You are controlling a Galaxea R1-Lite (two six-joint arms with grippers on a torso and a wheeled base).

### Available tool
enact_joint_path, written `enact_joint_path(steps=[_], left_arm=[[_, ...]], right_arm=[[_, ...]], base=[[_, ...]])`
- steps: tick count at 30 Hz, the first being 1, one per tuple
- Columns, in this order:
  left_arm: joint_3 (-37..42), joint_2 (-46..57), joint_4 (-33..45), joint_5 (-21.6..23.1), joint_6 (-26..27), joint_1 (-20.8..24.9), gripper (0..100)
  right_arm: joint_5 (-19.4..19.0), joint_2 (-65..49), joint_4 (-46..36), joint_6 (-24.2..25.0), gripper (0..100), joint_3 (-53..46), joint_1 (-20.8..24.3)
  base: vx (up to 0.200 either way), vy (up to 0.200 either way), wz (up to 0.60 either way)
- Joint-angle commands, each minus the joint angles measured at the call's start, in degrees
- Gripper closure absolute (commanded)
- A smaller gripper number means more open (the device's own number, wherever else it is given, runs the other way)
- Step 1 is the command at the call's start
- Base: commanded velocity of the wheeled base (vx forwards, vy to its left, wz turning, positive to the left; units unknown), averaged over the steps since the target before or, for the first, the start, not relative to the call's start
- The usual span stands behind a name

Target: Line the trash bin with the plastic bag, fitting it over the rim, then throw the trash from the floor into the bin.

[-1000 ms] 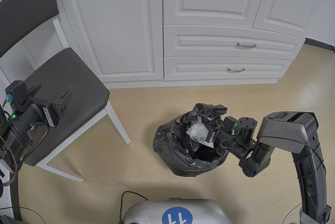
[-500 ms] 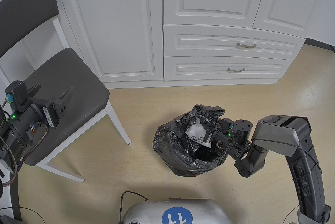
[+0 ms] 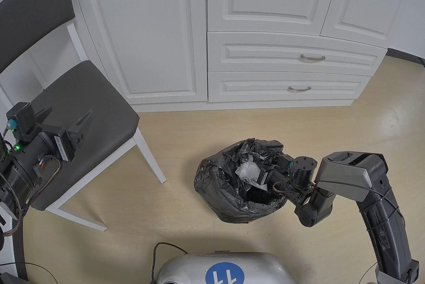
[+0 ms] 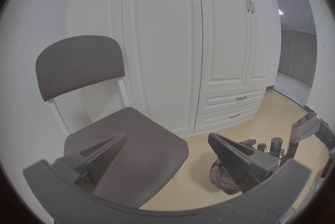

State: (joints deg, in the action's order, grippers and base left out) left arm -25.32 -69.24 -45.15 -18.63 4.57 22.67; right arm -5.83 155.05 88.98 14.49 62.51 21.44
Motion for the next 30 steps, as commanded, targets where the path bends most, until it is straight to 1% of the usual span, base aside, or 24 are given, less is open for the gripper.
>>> enact_joint_path(steps=[1,3,4,22,30], left_arm=[[-0.08,-0.02,-0.02,-0.01,0.0,0.0,0],[-0.08,-0.02,-0.02,-0.01,0.09,0.0,0],[-0.08,-0.1,-0.02,-0.01,0.0,0.0,0],[-0.08,-0.02,-0.02,-0.01,0.0,0.0,0],[-0.08,0.07,-0.02,-0.01,0.0,0.0,0]], right_arm=[[0.03,-0.28,1.02,0.01,100,-0.37,-0.09],[-0.06,-0.72,1.02,0.01,100,-0.64,-0.17],[-0.06,-0.98,1.02,0.01,0,-0.73,-0.17],[0.03,-2.74,1.02,0.01,0,-1.25,-0.35],[-0.33,-10.21,1.02,-1.75,0,-8.81,-0.44]], base=[[0.0,0.0,0.0],[0.0,0.0,0.0],[0.0,0.0,0.0],[0.0,0.0,0.0],[0.0,0.0,0.0]])
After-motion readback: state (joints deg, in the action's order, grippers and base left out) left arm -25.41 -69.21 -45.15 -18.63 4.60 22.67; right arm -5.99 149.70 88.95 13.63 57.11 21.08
